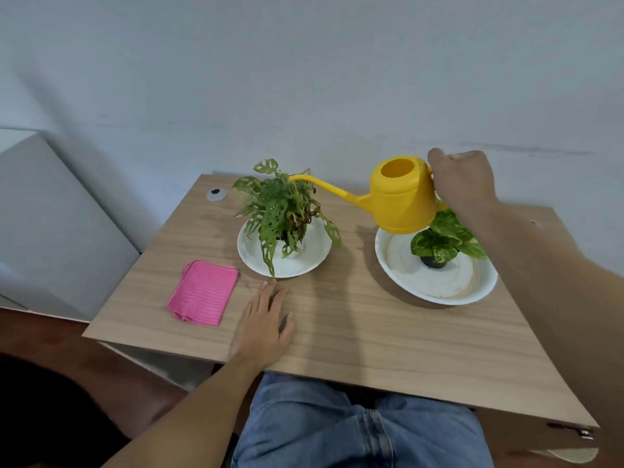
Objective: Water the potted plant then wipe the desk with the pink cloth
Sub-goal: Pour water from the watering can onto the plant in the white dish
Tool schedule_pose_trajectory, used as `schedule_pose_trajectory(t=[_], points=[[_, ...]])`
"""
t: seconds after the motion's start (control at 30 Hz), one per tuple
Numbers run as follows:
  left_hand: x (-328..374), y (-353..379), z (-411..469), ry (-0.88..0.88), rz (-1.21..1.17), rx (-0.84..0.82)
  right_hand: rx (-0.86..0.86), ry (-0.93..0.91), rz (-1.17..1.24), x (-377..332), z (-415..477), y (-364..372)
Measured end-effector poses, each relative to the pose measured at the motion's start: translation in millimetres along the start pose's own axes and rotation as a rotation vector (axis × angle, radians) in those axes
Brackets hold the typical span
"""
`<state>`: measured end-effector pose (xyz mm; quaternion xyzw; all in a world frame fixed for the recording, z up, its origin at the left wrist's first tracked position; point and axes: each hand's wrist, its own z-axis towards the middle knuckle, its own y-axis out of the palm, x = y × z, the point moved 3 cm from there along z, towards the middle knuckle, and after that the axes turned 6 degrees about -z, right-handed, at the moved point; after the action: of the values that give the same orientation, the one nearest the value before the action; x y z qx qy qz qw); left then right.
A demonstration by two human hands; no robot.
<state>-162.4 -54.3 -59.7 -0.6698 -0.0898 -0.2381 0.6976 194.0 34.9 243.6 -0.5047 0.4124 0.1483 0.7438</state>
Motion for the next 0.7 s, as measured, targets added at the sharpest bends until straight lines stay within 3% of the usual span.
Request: schedule_pose_trajectory(t=[0.5, 0.7], points=[[15, 8, 11, 0.124, 0.025, -0.081, 0.041, 0.187, -0.071, 92, -51, -64], [54, 17, 30, 0.212, 0.005, -0.146, 0.148, 0.327, 0.079, 129, -56, -77]])
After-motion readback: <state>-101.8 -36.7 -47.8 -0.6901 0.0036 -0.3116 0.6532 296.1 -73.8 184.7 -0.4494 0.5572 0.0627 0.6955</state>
